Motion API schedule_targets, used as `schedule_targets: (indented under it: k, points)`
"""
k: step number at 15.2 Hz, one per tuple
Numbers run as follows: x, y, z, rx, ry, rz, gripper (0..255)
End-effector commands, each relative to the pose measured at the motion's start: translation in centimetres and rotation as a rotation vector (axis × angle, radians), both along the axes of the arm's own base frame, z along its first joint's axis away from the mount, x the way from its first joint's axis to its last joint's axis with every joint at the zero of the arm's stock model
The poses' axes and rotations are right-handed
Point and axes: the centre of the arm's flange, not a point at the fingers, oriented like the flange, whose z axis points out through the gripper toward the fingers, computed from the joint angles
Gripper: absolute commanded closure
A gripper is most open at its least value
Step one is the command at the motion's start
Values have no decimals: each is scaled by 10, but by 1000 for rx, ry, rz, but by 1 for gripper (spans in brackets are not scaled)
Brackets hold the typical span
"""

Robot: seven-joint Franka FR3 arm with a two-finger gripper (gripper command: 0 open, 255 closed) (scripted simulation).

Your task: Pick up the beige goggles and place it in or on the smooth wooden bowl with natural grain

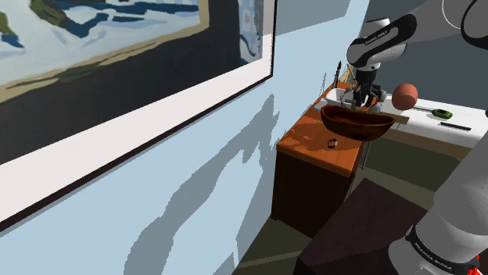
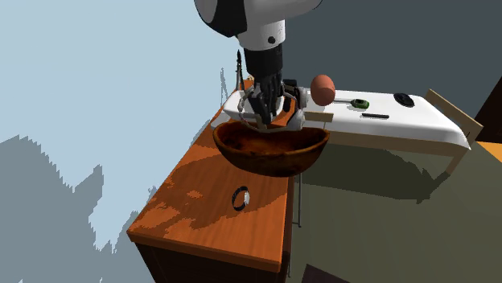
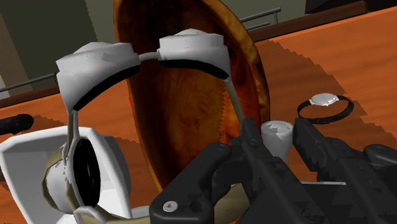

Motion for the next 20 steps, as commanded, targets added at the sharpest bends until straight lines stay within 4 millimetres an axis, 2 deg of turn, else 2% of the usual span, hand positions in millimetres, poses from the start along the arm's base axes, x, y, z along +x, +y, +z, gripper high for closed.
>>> schedule_targets:
  k: [1,2,3,8,12,20]
  points:
    - [0,0,0,-1,-1,0,255]
    - [0,0,0,-1,-1,0,255]
    - [0,0,0,-1,-1,0,0]
    - [0,0,0,-1,-1,0,0]
    - [4,8,50,-1,-1,0,0]
    - [4,8,50,-1,-1,0,0]
